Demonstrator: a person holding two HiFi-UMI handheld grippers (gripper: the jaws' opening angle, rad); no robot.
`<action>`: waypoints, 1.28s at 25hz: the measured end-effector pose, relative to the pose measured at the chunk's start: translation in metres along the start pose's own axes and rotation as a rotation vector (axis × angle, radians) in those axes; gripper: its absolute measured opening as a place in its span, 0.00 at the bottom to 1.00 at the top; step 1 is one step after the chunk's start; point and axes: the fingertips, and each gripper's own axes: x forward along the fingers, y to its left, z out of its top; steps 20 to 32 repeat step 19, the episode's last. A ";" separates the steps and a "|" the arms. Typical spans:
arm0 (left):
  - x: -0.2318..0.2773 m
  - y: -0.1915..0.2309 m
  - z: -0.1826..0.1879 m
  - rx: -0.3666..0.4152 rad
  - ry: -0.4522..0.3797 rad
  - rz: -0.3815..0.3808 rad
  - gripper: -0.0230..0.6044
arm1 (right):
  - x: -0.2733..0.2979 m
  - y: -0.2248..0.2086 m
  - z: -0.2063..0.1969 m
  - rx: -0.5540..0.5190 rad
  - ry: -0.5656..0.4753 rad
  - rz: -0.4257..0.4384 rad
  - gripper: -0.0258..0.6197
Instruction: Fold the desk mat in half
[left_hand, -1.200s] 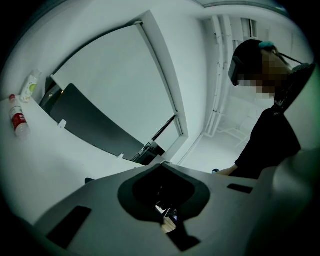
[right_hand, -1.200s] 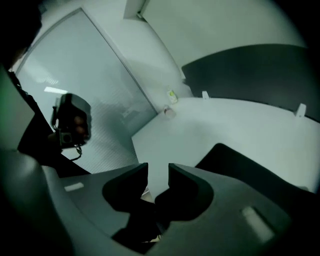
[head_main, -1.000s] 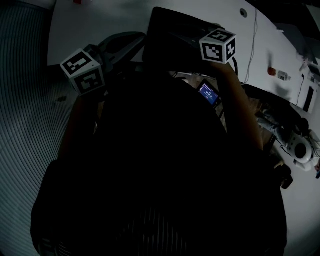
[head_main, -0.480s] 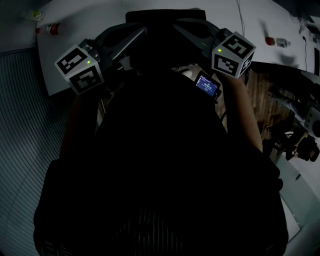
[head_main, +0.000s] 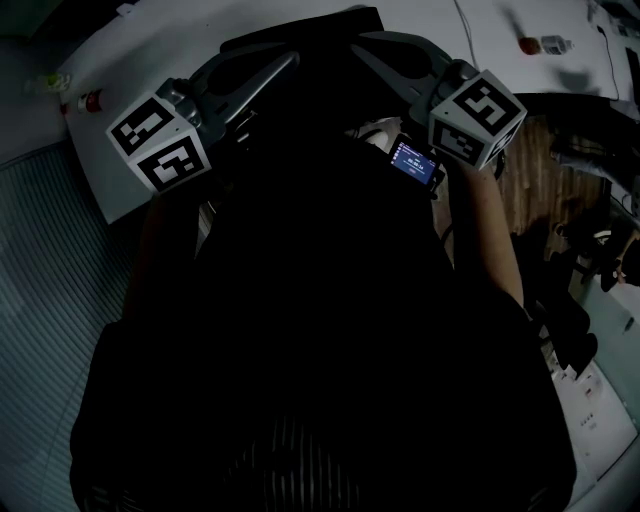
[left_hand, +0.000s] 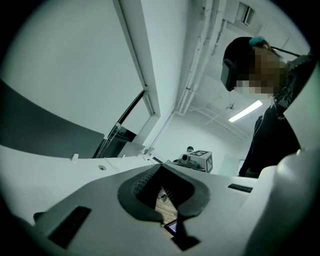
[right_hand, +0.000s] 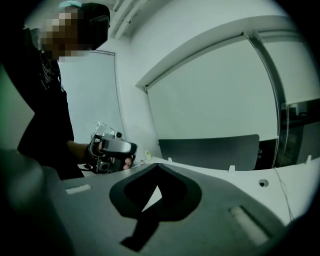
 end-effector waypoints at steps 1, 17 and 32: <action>0.002 -0.002 -0.002 -0.002 0.005 -0.004 0.05 | -0.004 -0.001 0.000 0.004 -0.006 -0.008 0.04; -0.012 -0.010 -0.017 -0.032 -0.015 0.010 0.05 | -0.004 0.012 -0.002 -0.003 -0.003 0.026 0.04; -0.020 -0.009 -0.020 -0.034 -0.019 0.017 0.05 | 0.001 0.016 -0.004 -0.006 0.000 0.032 0.04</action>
